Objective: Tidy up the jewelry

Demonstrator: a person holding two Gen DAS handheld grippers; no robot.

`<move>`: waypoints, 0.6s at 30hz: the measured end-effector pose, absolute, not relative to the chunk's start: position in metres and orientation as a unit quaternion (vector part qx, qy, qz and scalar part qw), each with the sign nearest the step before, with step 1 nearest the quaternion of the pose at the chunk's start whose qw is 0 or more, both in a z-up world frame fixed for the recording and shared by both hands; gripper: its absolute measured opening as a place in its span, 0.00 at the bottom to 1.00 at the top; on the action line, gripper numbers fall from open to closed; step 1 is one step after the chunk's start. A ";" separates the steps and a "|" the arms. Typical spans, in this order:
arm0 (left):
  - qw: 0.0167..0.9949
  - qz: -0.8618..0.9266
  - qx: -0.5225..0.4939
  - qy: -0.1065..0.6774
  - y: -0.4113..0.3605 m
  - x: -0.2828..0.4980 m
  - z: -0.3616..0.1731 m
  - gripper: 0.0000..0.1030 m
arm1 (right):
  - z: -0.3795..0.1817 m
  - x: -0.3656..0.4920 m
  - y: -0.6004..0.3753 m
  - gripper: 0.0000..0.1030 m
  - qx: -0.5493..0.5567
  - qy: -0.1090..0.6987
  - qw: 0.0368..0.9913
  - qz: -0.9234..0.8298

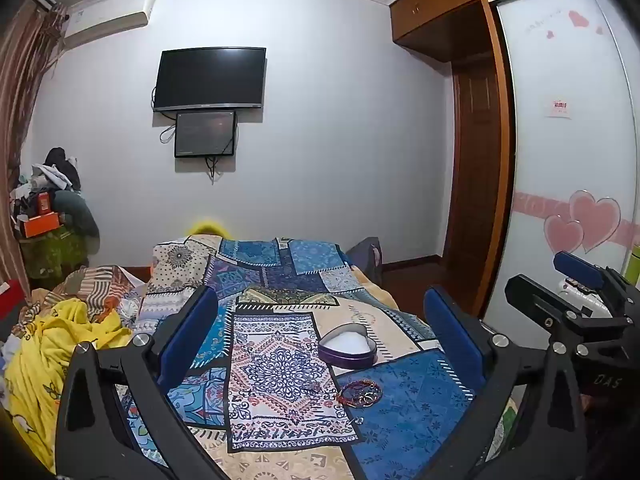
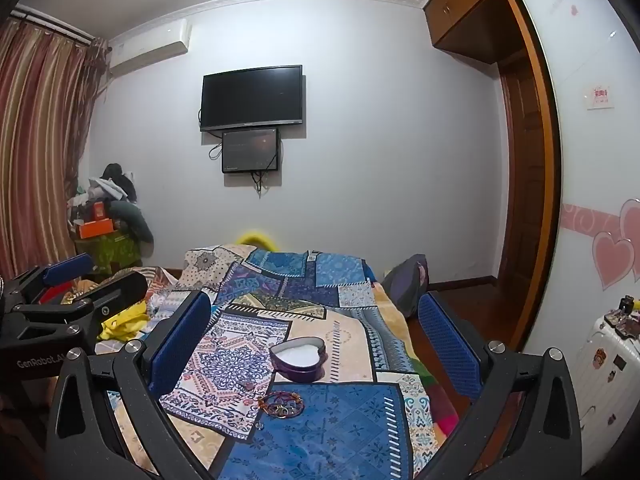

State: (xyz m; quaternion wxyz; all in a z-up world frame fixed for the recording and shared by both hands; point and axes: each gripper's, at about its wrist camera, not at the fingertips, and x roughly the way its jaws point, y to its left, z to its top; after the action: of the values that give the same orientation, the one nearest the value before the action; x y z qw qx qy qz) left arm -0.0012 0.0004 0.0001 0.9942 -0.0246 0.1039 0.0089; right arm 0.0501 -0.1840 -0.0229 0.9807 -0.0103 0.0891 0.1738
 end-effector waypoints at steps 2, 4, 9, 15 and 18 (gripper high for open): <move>0.995 0.013 -0.024 0.101 0.001 -0.003 0.000 1.00 | -0.023 0.050 -0.184 1.00 -0.011 0.090 0.981 0.174; 0.995 0.010 -0.010 0.102 -0.006 -0.003 -0.003 1.00 | -0.023 0.050 -0.184 1.00 -0.011 0.090 0.980 0.175; 0.994 0.007 -0.017 0.109 -0.004 0.004 -0.004 1.00 | -0.024 0.051 -0.184 1.00 -0.007 0.090 0.980 0.175; 0.994 0.005 -0.018 0.110 -0.002 0.001 0.000 1.00 | -0.027 0.056 -0.188 1.00 -0.003 0.090 0.980 0.176; 0.994 0.004 -0.018 0.112 -0.003 0.001 -0.001 1.00 | -0.024 0.052 -0.184 1.00 -0.005 0.090 0.980 0.175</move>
State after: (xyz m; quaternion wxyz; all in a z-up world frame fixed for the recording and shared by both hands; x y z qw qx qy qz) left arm 0.0013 -0.0025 -0.0007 0.9936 -0.0175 0.1118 0.0040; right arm 0.0515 -0.1844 -0.0242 0.9803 -0.0045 0.0902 0.1755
